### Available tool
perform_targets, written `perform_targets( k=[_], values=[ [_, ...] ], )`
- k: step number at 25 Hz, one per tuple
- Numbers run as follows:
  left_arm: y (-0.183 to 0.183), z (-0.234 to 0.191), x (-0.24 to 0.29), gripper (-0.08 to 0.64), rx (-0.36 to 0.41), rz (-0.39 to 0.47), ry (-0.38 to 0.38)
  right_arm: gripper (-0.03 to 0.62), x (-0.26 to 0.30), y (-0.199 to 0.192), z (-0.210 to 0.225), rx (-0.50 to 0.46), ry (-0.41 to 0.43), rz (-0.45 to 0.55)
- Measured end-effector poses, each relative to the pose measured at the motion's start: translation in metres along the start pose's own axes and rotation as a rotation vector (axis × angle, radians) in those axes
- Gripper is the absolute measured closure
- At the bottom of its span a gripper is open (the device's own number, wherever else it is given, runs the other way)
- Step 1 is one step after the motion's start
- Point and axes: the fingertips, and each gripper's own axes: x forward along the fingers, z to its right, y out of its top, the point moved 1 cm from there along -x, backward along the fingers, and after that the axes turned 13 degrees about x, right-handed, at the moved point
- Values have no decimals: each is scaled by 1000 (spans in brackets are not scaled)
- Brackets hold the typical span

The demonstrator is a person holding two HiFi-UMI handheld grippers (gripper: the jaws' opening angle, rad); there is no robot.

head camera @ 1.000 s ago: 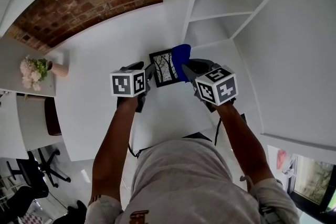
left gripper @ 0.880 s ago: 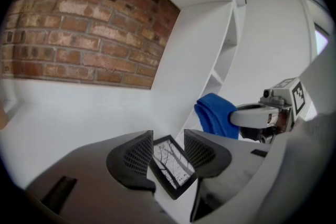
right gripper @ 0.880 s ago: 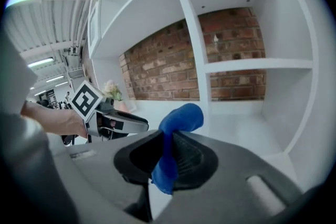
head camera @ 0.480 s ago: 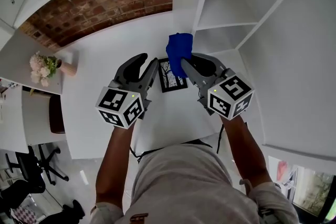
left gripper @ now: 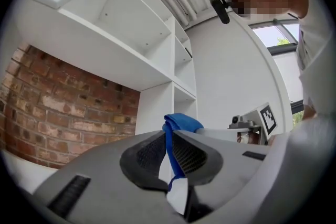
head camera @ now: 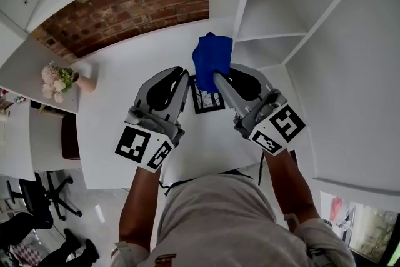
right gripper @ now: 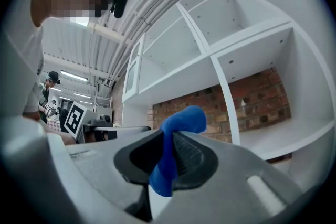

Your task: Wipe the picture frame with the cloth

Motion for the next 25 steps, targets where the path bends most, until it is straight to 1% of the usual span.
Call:
perform_targets(
  k=[7,12,20,25],
  values=[
    [7,3,-5,560,3,43,7,545,-7,8,-14,-62,40,66],
    [13,7,-7,560,-4,76,1,545,-12,11,-19,-81,50,89],
    [10,12,-9,560,1,72,-5,545,-18,8,-19,-90,43,98],
    [9,14,-10,560,-2,71,-11,546,-19,4,-21,-119,36,86]
  ],
)
